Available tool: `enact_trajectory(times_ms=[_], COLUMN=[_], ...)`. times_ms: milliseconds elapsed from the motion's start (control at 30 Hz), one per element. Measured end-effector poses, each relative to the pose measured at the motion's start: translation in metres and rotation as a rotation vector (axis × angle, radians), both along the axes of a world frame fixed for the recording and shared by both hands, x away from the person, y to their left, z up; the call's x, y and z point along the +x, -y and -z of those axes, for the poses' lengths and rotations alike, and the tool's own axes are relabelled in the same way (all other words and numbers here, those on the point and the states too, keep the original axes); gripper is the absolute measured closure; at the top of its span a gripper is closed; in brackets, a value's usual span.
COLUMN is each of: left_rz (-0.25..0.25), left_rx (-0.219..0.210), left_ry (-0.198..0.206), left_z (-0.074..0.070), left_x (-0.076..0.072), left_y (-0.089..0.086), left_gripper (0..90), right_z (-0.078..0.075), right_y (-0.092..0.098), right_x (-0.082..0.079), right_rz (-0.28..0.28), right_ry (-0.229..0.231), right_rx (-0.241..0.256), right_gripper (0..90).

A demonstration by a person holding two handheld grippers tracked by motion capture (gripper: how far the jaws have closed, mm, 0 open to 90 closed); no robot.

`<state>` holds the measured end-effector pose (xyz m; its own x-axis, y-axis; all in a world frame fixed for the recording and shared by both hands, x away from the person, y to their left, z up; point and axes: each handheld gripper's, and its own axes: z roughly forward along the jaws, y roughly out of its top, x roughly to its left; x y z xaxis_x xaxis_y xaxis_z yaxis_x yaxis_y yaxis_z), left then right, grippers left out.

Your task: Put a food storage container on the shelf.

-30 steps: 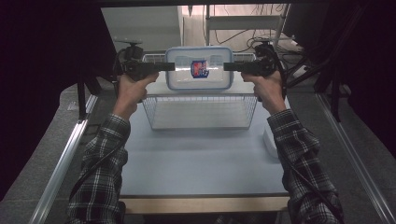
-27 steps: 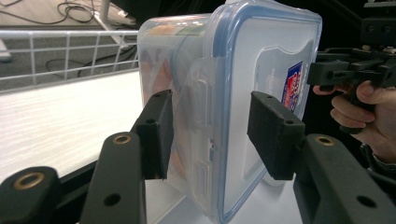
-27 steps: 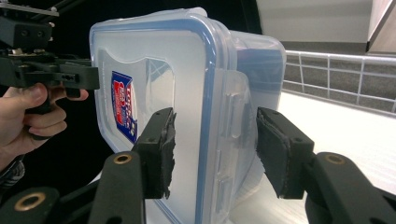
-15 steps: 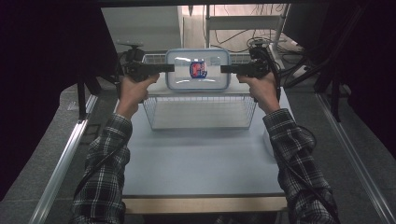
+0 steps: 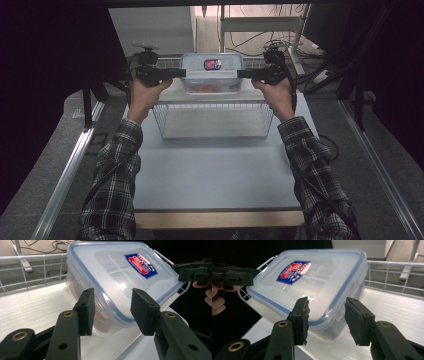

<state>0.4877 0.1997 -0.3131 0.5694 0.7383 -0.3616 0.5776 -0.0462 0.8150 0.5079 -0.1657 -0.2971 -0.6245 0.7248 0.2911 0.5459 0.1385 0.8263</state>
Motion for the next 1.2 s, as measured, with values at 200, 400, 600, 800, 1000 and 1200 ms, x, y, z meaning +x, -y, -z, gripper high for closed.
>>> enact_trajectory(times_ms=[200,400,600,800,1000,1200], left_rz=[-0.009,-0.010,0.063,0.109,0.141,0.168], left_rx=[-0.010,0.021,0.037,0.103,0.135,0.127], left_ry=[0.007,0.057,0.157,0.203,0.209,0.225], left_z=[0.002,0.000,0.002,0.010,0.022,0.037], left_x=[0.001,-0.009,-0.034,-0.062,-0.080,-0.096], left_y=[0.001,0.004,0.006,0.014,0.021,0.023], left_gripper=[52.7,40.0,23.8,12.4,7.5,4.5], right_z=[-0.003,-0.004,-0.003,0.006,0.016,0.027], right_y=[-0.004,-0.004,0.001,0.002,0.001,0.003], right_x=[-0.004,-0.009,-0.019,-0.036,-0.052,-0.068], right_rz=[0.012,-0.014,-0.068,-0.112,-0.137,-0.158], right_ry=[0.027,0.077,0.121,0.186,0.221,0.235], right_rx=[-0.025,-0.050,-0.044,-0.067,-0.089,-0.108], right_gripper=[57.7,53.4,35.0,18.6,10.6,7.9])
